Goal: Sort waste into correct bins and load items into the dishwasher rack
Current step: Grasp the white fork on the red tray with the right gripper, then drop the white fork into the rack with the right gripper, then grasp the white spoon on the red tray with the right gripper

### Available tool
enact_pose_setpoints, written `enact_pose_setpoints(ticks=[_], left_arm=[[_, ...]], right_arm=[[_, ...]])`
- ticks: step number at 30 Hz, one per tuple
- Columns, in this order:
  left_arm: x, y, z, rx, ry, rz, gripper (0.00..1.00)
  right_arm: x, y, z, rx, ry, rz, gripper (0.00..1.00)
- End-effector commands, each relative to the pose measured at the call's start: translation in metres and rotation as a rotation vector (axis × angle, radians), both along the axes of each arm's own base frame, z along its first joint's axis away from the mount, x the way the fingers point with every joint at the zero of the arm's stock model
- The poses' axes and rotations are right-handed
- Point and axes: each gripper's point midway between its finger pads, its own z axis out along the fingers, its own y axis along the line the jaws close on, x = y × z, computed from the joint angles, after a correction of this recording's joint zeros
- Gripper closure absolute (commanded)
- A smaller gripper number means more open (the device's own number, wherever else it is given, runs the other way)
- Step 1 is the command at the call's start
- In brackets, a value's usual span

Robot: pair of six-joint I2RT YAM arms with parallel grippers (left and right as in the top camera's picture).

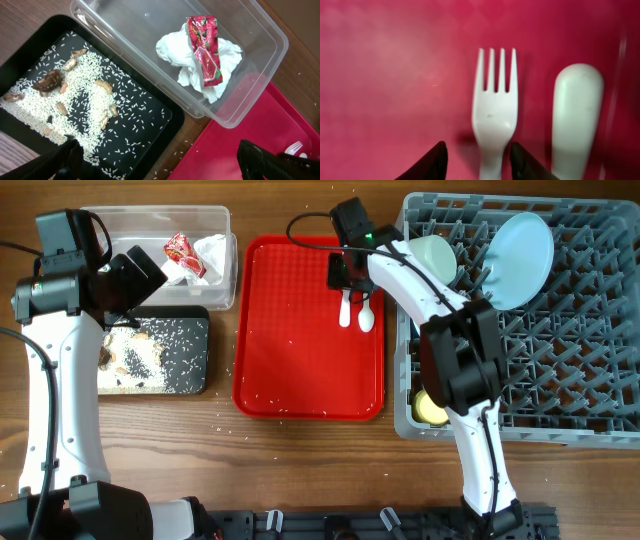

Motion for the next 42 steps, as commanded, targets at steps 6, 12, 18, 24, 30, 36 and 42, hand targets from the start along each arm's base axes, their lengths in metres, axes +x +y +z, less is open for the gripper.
enact_pose_setpoints(ticks=[6, 12, 18, 24, 30, 36, 42], left_arm=[[0.001, 0.001, 0.003, 0.0, -0.011, 0.005, 0.0], [0.001, 0.001, 0.003, 0.0, -0.011, 0.005, 0.0], [0.001, 0.001, 0.003, 0.0, -0.011, 0.005, 0.0], [0.001, 0.001, 0.003, 0.0, -0.011, 0.005, 0.0], [0.001, 0.001, 0.003, 0.0, -0.011, 0.005, 0.0], [0.001, 0.001, 0.003, 0.0, -0.011, 0.005, 0.0], [0.001, 0.001, 0.003, 0.0, -0.011, 0.005, 0.0]], right_arm=[[-0.01, 0.001, -0.049, 0.003, 0.094, -0.083, 0.84], [-0.017, 0.007, -0.046, 0.031, 0.124, -0.044, 0.96], [-0.028, 0.007, 0.091, 0.087, -0.02, 0.146, 0.96], [-0.097, -0.142, 0.265, -0.2, -0.218, -0.101, 0.96], [-0.131, -0.25, 0.225, -0.34, -0.022, -0.482, 0.96], [-0.142, -0.247, 0.141, -0.285, 0.122, -0.386, 0.66], [-0.091, -0.186, 0.232, -0.018, -0.155, -0.06, 0.4]])
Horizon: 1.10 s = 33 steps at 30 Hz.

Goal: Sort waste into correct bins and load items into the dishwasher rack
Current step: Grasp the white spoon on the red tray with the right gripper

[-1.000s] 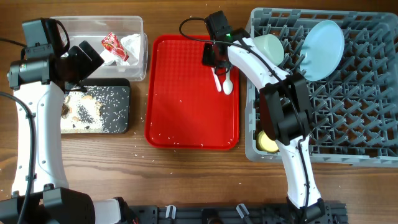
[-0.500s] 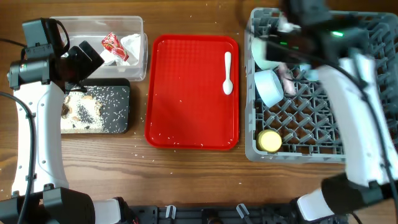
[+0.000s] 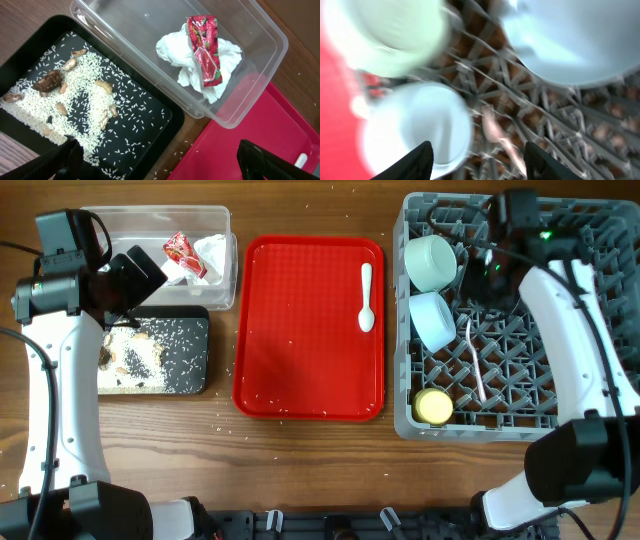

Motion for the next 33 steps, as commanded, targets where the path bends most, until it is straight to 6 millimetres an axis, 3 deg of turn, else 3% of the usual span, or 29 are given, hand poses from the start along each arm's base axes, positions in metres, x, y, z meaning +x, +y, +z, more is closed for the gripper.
enact_pose_setpoints(ticks=[1, 3, 5, 7, 8, 9, 10, 12, 17, 25, 31, 33], left_arm=[[0.001, 0.001, 0.003, 0.0, -0.01, 0.005, 0.0], [0.001, 0.001, 0.003, 0.0, -0.01, 0.005, 0.0], [0.001, 0.001, 0.003, 0.0, -0.01, 0.005, 0.0], [0.001, 0.001, 0.003, 0.0, -0.01, 0.005, 0.0], [0.001, 0.001, 0.003, 0.0, -0.01, 0.005, 0.0], [0.001, 0.001, 0.003, 0.0, -0.01, 0.005, 0.0], [0.001, 0.001, 0.003, 0.0, -0.01, 0.005, 0.0], [0.001, 0.001, 0.003, 0.0, -0.01, 0.005, 0.0], [0.001, 0.001, 0.003, 0.0, -0.01, 0.005, 0.0], [0.001, 0.001, 0.003, 0.0, -0.01, 0.005, 0.0], [0.001, 0.001, 0.003, 0.0, -0.01, 0.005, 0.0], [0.001, 0.001, 0.003, 0.0, -0.01, 0.005, 0.0]], right_arm=[[0.031, 0.053, 0.083, 0.176, -0.244, 0.233, 0.4], [0.041, 0.087, 0.108, 0.195, -0.337, 0.312, 0.4], [0.051, 0.151, 0.119, 0.217, -0.427, 0.371, 0.39], [0.052, 0.197, 0.094, 0.201, -0.392, 0.421, 0.39], [0.051, 0.209, 0.075, 0.193, -0.347, 0.42, 0.39], [0.049, 0.221, 0.043, 0.182, -0.265, 0.411, 0.39], [0.047, 0.224, 0.024, 0.176, -0.213, 0.4, 0.39], [0.043, 0.22, -0.049, 0.12, -0.023, 0.309, 0.37], [0.031, 0.204, -0.132, 0.076, 0.2, 0.216, 0.33], [0.024, 0.187, -0.177, 0.025, 0.303, 0.185, 0.36], [0.023, 0.183, -0.195, 0.133, 0.373, 0.211, 0.53], [0.024, 0.184, -0.195, 0.136, 0.369, 0.218, 0.64]])
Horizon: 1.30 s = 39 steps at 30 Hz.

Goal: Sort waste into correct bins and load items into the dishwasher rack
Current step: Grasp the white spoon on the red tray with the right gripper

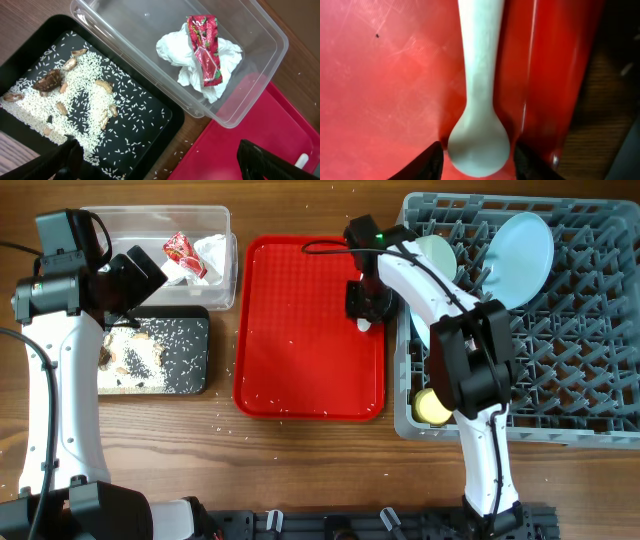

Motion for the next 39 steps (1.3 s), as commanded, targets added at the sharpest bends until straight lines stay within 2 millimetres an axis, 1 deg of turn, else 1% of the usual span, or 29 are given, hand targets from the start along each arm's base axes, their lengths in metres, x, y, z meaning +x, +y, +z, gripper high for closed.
enact_pose_setpoints(ticks=[1, 2, 3, 5, 6, 7, 8, 9, 10, 11, 12, 13, 14, 15, 16, 18, 19, 21, 22, 23, 24, 26, 30, 33, 34, 35, 37, 39], left_arm=[[0.001, 0.001, 0.003, 0.0, -0.011, 0.005, 0.0], [0.001, 0.001, 0.003, 0.0, -0.011, 0.005, 0.0], [0.001, 0.001, 0.003, 0.0, -0.011, 0.005, 0.0], [0.001, 0.001, 0.003, 0.0, -0.011, 0.005, 0.0], [0.001, 0.001, 0.003, 0.0, -0.011, 0.005, 0.0], [0.001, 0.001, 0.003, 0.0, -0.011, 0.005, 0.0], [0.001, 0.001, 0.003, 0.0, -0.011, 0.005, 0.0], [0.001, 0.001, 0.003, 0.0, -0.011, 0.005, 0.0], [0.001, 0.001, 0.003, 0.0, -0.011, 0.005, 0.0], [0.001, 0.001, 0.003, 0.0, -0.011, 0.005, 0.0], [0.001, 0.001, 0.003, 0.0, -0.011, 0.005, 0.0], [0.001, 0.001, 0.003, 0.0, -0.011, 0.005, 0.0], [0.001, 0.001, 0.003, 0.0, -0.011, 0.005, 0.0], [0.001, 0.001, 0.003, 0.0, -0.011, 0.005, 0.0], [0.001, 0.001, 0.003, 0.0, -0.011, 0.005, 0.0], [0.001, 0.001, 0.003, 0.0, -0.011, 0.005, 0.0], [0.001, 0.001, 0.003, 0.0, -0.011, 0.005, 0.0], [0.001, 0.001, 0.003, 0.0, -0.011, 0.005, 0.0], [0.001, 0.001, 0.003, 0.0, -0.011, 0.005, 0.0], [0.001, 0.001, 0.003, 0.0, -0.011, 0.005, 0.0], [0.001, 0.001, 0.003, 0.0, -0.011, 0.005, 0.0], [0.001, 0.001, 0.003, 0.0, -0.011, 0.005, 0.0], [0.001, 0.001, 0.003, 0.0, -0.011, 0.005, 0.0], [0.001, 0.001, 0.003, 0.0, -0.011, 0.005, 0.0], [0.001, 0.001, 0.003, 0.0, -0.011, 0.005, 0.0], [0.001, 0.001, 0.003, 0.0, -0.011, 0.005, 0.0], [0.001, 0.001, 0.003, 0.0, -0.011, 0.005, 0.0], [0.001, 0.001, 0.003, 0.0, -0.011, 0.005, 0.0]], right_arm=[[-0.006, 0.004, -0.021, 0.019, 0.05, 0.022, 0.67], [-0.007, 0.006, -0.02, 0.028, 0.051, 0.031, 0.73], [-0.006, 0.009, -0.02, 0.048, 0.05, 0.051, 0.76], [-0.005, 0.01, -0.018, 0.053, 0.047, 0.055, 0.79], [-0.004, 0.014, -0.014, 0.073, 0.044, 0.078, 0.8], [-0.001, 0.019, -0.003, 0.095, 0.033, 0.102, 0.8], [0.002, 0.021, 0.014, 0.105, 0.008, 0.132, 0.8], [0.004, 0.022, 0.035, 0.115, -0.026, 0.164, 0.8], [0.006, 0.022, 0.063, 0.13, -0.078, 0.21, 0.8], [0.007, 0.022, 0.098, 0.146, -0.15, 0.247, 0.79], [0.007, 0.019, 0.141, 0.152, -0.251, 0.266, 0.79], [0.008, 0.014, 0.166, 0.141, -0.318, 0.263, 0.78], [0.012, 0.006, 0.189, 0.112, -0.393, 0.241, 0.72], [0.018, -0.002, 0.203, 0.079, -0.451, 0.191, 0.68], [0.022, -0.004, 0.206, 0.073, -0.472, 0.166, 0.67], [0.02, 0.0, 0.185, 0.085, -0.413, 0.132, 0.65], [0.017, 0.006, 0.167, 0.102, -0.358, 0.13, 0.62], [0.014, 0.013, 0.134, 0.079, -0.287, 0.12, 0.62], [0.014, 0.015, 0.114, 0.055, -0.246, 0.102, 0.62], [0.011, 0.016, 0.088, 0.024, -0.189, 0.064, 0.62], [0.01, 0.017, 0.076, 0.02, -0.161, 0.045, 0.61], [0.006, 0.019, 0.044, 0.012, -0.087, 0.033, 0.61], [0.002, 0.021, 0.018, -0.009, -0.042, 0.041, 0.62], [-0.003, 0.025, -0.01, -0.024, 0.002, 0.044, 0.64], [-0.008, 0.029, -0.024, -0.015, 0.036, 0.049, 0.67], [-0.011, 0.031, -0.031, -0.003, 0.055, 0.048, 0.67], [-0.011, 0.033, -0.035, 0.008, 0.06, 0.048, 0.68], [-0.01, 0.034, -0.035, 0.013, 0.057, 0.048, 0.76]])
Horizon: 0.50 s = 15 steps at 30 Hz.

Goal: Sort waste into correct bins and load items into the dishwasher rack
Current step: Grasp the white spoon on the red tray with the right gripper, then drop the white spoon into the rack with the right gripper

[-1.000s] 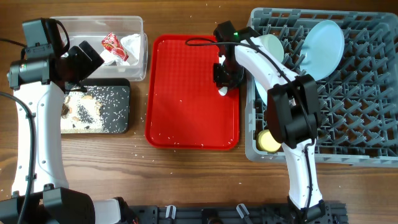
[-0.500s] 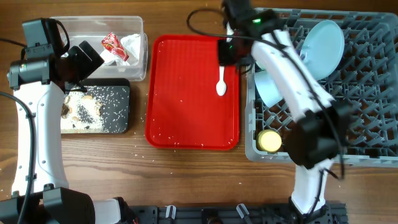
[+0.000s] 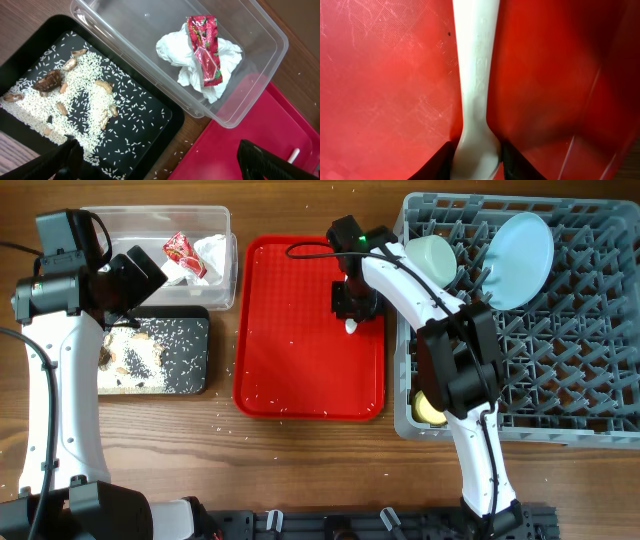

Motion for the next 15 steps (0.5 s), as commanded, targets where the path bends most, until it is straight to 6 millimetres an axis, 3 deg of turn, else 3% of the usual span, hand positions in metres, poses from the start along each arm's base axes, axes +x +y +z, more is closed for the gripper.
enact_pose_setpoints(ticks=[1, 2, 4, 6, 7, 8, 10, 12, 13, 14, 15], left_arm=[[0.001, 0.001, 0.003, 0.0, -0.011, 0.005, 0.0], [0.001, 0.001, 0.003, 0.0, -0.011, 0.005, 0.0], [0.001, 0.001, 0.003, 0.0, -0.011, 0.005, 0.0], [0.001, 0.001, 0.003, 0.0, -0.011, 0.005, 0.0], [0.001, 0.001, 0.003, 0.0, -0.011, 0.005, 0.0], [0.001, 0.001, 0.003, 0.0, -0.011, 0.005, 0.0], [0.001, 0.001, 0.003, 0.0, -0.011, 0.005, 0.0], [0.001, 0.001, 0.003, 0.0, -0.011, 0.005, 0.0], [0.001, 0.001, 0.003, 0.0, -0.011, 0.005, 0.0], [0.001, 0.001, 0.003, 0.0, -0.011, 0.005, 0.0], [0.001, 0.001, 0.003, 0.0, -0.011, 0.005, 0.0]], right_arm=[[-0.012, 0.007, -0.033, 0.014, 0.076, 0.006, 0.82], [-0.011, 0.009, -0.033, 0.026, 0.076, 0.01, 0.92], [-0.01, 0.013, -0.029, 0.049, 0.072, 0.019, 0.96], [-0.005, 0.018, -0.008, 0.084, 0.034, 0.07, 0.96], [0.0, 0.021, 0.016, 0.107, -0.019, 0.114, 0.96], [0.005, 0.023, 0.048, 0.129, -0.088, 0.148, 0.96], [0.01, 0.013, 0.133, 0.136, -0.276, 0.192, 0.96], [0.004, -0.034, 0.224, -0.02, -0.504, 0.176, 0.96], [-0.009, -0.079, 0.275, -0.216, -0.625, 0.202, 0.96], [-0.026, -0.123, 0.311, -0.395, -0.686, 0.13, 0.96], [-0.035, -0.14, 0.32, -0.447, -0.687, 0.109, 0.96]])
